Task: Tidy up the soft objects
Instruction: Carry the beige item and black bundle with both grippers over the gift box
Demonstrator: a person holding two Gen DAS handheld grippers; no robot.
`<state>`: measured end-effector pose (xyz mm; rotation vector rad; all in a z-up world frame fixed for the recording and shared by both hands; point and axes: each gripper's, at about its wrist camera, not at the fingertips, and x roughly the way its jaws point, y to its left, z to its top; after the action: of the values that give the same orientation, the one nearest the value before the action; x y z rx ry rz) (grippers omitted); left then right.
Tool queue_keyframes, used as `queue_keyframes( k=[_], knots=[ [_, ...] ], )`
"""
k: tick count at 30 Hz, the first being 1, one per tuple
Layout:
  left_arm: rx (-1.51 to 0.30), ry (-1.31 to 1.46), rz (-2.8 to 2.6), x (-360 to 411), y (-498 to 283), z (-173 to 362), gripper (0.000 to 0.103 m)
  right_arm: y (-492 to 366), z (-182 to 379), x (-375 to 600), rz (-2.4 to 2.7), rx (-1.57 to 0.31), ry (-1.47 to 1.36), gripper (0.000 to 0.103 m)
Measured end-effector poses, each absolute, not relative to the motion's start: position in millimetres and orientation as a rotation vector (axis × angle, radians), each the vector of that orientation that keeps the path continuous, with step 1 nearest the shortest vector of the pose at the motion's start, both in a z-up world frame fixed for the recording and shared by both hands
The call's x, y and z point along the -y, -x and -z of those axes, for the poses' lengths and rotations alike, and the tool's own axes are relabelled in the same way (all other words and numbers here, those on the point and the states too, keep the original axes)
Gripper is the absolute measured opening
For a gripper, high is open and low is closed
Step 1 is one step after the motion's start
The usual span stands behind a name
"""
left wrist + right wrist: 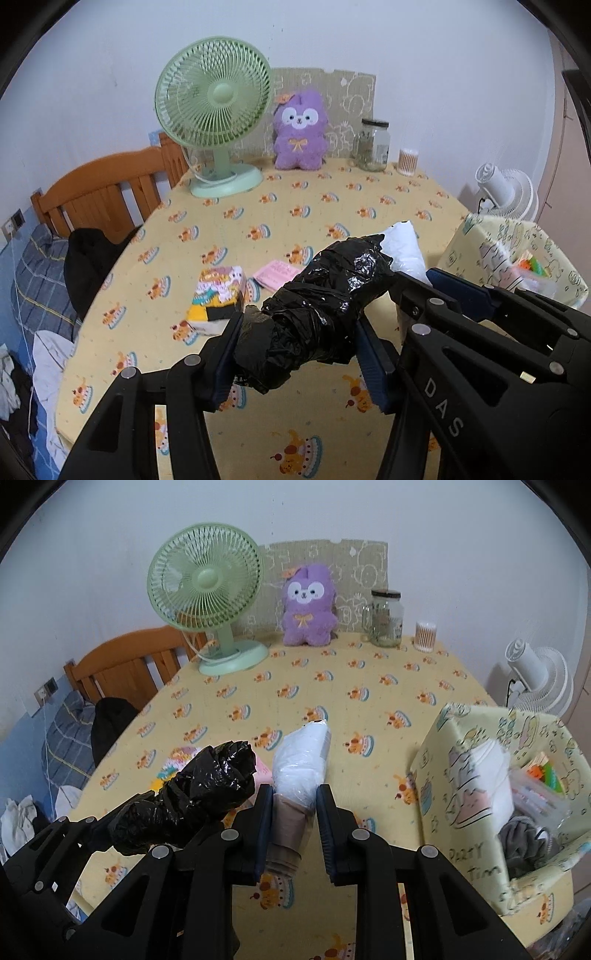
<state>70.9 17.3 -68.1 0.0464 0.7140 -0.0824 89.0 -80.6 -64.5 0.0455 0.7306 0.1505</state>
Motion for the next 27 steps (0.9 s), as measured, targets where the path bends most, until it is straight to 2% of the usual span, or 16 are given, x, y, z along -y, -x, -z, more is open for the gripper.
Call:
queue_keyframes(
  k=[27],
  knots=[
    [-0.577,-0.044,0.090,1,-54,5,0.060,-67,-9,99,-0.143,-0.583,-0.029,0.027]
  ],
)
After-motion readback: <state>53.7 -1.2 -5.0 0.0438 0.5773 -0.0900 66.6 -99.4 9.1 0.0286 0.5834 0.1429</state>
